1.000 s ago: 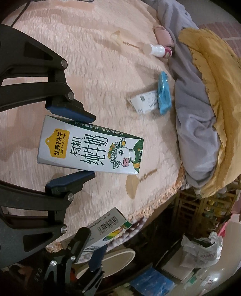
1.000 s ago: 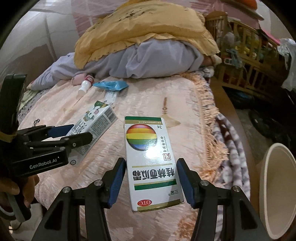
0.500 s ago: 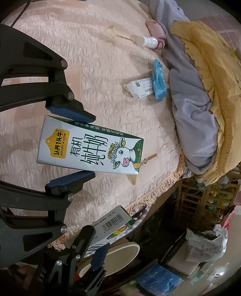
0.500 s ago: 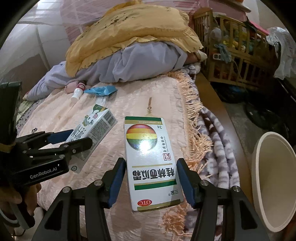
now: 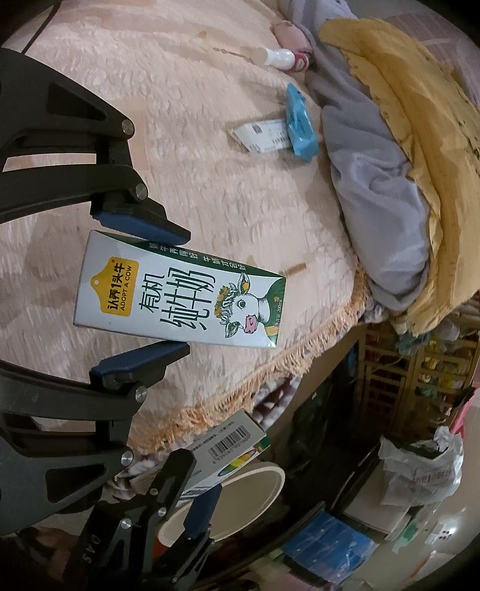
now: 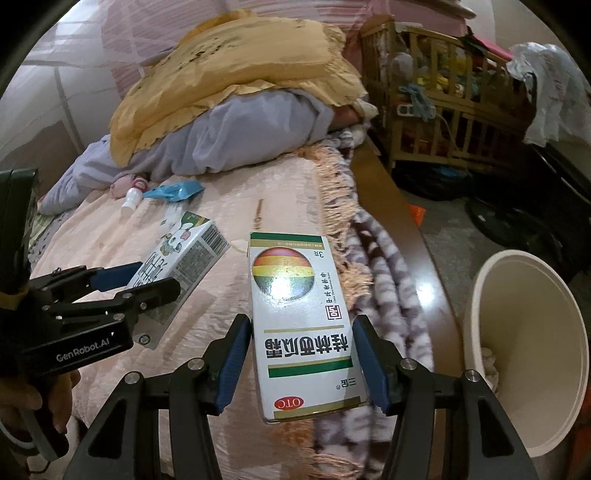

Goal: Collect trash
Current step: 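Lift the carton and rainbow box and carry both toward the cream bucket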

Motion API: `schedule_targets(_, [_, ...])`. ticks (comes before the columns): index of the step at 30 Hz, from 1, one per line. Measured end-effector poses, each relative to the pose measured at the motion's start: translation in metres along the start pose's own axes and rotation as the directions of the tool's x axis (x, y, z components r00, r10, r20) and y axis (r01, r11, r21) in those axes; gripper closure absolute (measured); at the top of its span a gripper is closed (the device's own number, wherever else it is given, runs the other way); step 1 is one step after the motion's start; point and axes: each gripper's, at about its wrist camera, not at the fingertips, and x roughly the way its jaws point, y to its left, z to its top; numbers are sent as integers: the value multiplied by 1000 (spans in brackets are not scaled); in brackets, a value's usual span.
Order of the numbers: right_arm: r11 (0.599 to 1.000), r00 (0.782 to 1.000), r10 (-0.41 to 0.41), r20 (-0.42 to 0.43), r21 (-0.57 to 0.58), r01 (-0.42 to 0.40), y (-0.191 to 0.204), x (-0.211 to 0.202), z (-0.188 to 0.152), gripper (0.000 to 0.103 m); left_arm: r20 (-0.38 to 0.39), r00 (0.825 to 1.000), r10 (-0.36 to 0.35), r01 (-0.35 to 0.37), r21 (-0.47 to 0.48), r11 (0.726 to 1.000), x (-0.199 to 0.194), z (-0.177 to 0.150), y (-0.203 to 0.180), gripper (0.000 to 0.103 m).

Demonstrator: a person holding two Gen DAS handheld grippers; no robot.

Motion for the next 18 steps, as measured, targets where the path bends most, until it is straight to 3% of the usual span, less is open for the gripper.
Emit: schedule_targets(18, [991, 998, -55, 15, 125, 52, -67, -20, -9, 48, -20, 999, -44, 45, 73, 996, 13, 7, -50, 51])
